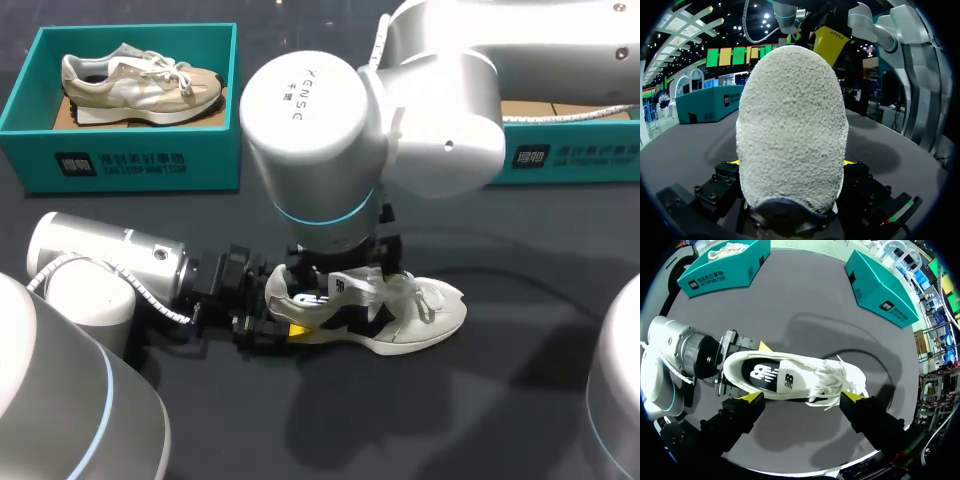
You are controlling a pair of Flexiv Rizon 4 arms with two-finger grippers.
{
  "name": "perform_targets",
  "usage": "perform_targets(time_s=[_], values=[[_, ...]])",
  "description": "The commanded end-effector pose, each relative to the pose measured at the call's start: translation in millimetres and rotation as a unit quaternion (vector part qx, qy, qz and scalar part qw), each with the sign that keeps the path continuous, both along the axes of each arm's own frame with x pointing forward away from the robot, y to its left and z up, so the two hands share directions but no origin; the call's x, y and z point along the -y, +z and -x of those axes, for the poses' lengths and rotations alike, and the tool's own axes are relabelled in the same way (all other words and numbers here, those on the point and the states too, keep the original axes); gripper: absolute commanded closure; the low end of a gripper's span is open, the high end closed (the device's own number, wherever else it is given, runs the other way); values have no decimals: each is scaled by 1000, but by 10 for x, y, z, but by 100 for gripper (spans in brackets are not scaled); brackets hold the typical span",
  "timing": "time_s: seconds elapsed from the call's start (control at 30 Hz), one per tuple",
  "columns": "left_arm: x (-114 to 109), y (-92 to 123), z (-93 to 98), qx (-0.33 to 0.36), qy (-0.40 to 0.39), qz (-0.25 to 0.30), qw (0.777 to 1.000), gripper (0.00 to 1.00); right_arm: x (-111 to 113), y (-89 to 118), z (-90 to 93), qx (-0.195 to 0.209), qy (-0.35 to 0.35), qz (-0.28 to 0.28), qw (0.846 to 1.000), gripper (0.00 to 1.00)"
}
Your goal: Take the shoe out of the shoebox, open the shoe tongue, remove and reinsert the insole, then place the shoe into the shoebox
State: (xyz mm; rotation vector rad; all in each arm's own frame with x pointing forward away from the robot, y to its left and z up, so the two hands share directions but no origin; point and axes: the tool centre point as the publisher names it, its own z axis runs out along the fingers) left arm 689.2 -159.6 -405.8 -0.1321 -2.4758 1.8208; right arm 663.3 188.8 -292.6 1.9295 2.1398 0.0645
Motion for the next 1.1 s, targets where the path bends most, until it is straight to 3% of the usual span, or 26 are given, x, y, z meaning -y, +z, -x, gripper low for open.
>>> perform_targets(time_s=[0.03,0.83,1.1], values=[[20,-22,24,0,0,-1,1000,100,-185,-110,40,89,-327,347,875,0],[20,-22,24,0,0,-1,1000,100,-48,-286,-135,107,-378,375,839,0],[20,-22,24,0,0,-1,1000,100,-16,-359,-155,111,-385,368,839,0]])
